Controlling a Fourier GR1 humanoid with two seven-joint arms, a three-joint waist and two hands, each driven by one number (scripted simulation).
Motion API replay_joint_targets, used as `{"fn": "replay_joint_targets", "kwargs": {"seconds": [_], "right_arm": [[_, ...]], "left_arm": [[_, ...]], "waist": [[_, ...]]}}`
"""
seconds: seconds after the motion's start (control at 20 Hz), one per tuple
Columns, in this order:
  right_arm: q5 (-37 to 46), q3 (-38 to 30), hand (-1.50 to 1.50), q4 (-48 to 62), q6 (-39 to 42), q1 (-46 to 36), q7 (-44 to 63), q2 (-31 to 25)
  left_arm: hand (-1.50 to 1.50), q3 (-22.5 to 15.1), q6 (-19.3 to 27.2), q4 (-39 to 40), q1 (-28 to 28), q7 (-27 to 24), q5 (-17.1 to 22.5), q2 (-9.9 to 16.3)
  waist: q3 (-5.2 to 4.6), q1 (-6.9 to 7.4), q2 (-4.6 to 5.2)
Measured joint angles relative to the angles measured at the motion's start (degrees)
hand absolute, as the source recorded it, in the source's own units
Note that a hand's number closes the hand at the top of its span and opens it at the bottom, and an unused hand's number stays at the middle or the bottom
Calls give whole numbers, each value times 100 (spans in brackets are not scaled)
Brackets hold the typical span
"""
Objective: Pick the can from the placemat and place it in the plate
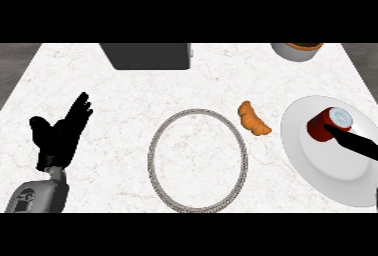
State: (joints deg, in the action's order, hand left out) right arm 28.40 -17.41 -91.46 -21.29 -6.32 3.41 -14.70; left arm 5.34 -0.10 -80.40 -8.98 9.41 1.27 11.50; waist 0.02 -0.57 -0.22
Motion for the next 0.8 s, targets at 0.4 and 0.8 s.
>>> {"fn": "replay_joint_targets", "kwargs": {"seconds": [0.4, 0.8], "right_arm": [[-1777, -520, -150, -887, 833, 499, 487, 289], [-2687, -1084, -150, -730, 1527, 1042, -298, 155]], "left_arm": [[0, -1, 40, -139, -11, 96, -36, -15], [0, 45, -47, -159, 18, 50, -87, -30]], "waist": [[0, -17, 0], [0, 29, 16]]}}
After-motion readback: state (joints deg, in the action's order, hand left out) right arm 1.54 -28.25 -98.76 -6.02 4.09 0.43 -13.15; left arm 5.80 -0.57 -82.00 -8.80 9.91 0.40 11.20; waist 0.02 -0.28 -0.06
